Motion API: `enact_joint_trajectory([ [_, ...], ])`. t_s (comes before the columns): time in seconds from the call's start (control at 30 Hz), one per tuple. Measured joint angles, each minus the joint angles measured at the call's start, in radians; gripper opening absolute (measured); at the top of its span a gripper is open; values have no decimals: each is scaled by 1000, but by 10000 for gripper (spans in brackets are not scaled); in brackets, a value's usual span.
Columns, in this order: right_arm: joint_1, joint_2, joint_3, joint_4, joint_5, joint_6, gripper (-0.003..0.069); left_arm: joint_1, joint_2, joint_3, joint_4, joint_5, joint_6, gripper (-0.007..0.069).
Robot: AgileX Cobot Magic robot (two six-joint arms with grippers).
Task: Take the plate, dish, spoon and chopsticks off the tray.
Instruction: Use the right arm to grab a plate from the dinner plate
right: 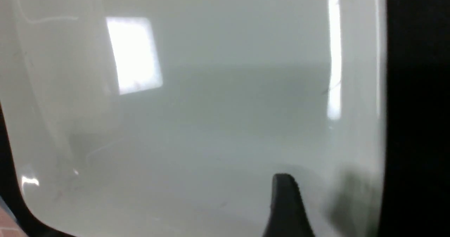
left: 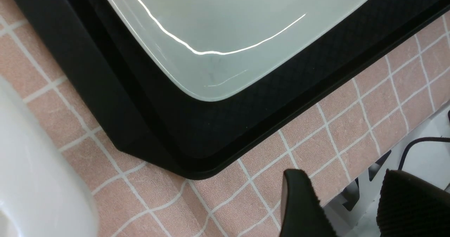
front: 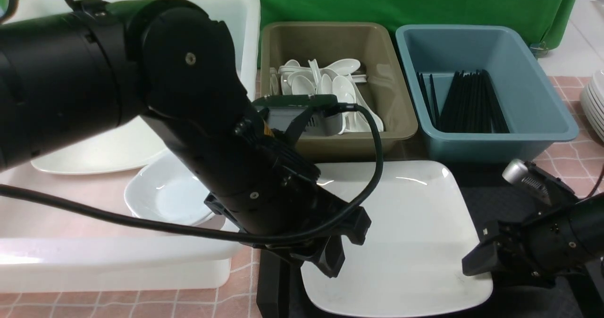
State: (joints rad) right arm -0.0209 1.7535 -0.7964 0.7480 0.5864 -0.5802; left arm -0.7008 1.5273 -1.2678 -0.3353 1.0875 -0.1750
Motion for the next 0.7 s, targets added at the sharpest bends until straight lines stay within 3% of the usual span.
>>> enact_joint_trajectory([
  [0.2,52,28,-11,22,-10,-9,381,0,0,-4,15,-8,11,288],
  [0.3,68,35,-13,23,-19,-14,265,0,-2,-24,56,-2,12,273],
  [0.33,69,36,-13,27,-20,-7,185,0,-13,-41,92,4,13,248],
  [0.6,49,-32,-2,-7,32,31,158,0,-168,-170,288,118,-32,42],
  [0.7,26,-83,-2,-15,62,40,120,0,-222,-178,306,123,-38,12],
])
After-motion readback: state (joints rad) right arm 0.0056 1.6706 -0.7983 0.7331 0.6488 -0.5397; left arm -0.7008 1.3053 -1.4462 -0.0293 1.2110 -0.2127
